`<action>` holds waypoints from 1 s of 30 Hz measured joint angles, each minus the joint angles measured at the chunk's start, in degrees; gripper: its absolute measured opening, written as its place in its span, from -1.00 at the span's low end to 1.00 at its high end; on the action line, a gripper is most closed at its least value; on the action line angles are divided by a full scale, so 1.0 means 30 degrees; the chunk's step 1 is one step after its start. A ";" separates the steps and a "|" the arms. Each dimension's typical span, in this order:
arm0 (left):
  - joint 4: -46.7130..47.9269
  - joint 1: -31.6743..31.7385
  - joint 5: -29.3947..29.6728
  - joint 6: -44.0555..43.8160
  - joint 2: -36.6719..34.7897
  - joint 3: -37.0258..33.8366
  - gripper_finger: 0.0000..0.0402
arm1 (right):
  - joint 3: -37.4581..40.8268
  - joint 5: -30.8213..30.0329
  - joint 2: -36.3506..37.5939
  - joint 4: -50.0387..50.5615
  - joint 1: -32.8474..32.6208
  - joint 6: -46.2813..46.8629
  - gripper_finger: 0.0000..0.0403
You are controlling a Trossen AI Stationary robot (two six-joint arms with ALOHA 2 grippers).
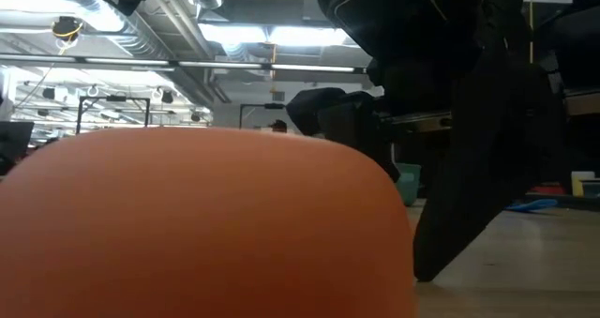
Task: Nest measuring cups in basket
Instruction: Move the orange measuring cup to the right of the green measuring cup
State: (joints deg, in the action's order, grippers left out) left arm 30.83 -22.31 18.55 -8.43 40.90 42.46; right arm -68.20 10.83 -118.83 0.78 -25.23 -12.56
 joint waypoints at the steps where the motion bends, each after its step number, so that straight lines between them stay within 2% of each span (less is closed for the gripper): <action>1: 0.0000 0.0000 0.0000 -0.0007 0.0001 0.0000 -0.93 | 0.0000 0.0001 0.0000 0.0000 0.0000 0.0000 -0.05; 11: 0.0000 0.0000 0.0007 0.0000 -0.0005 0.0000 -0.93 | -0.0007 -0.0007 -0.0007 0.0117 -0.0015 0.0069 -0.18; 30: 0.0000 0.0000 0.0015 0.0000 -0.0005 -0.0007 -0.93 | 0.0007 -0.0058 -0.0036 -0.0168 -0.0007 0.0080 -0.26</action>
State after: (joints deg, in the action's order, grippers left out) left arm 30.83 -22.31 18.59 -8.43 40.89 42.44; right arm -68.18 10.66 -118.93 0.27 -25.26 -12.32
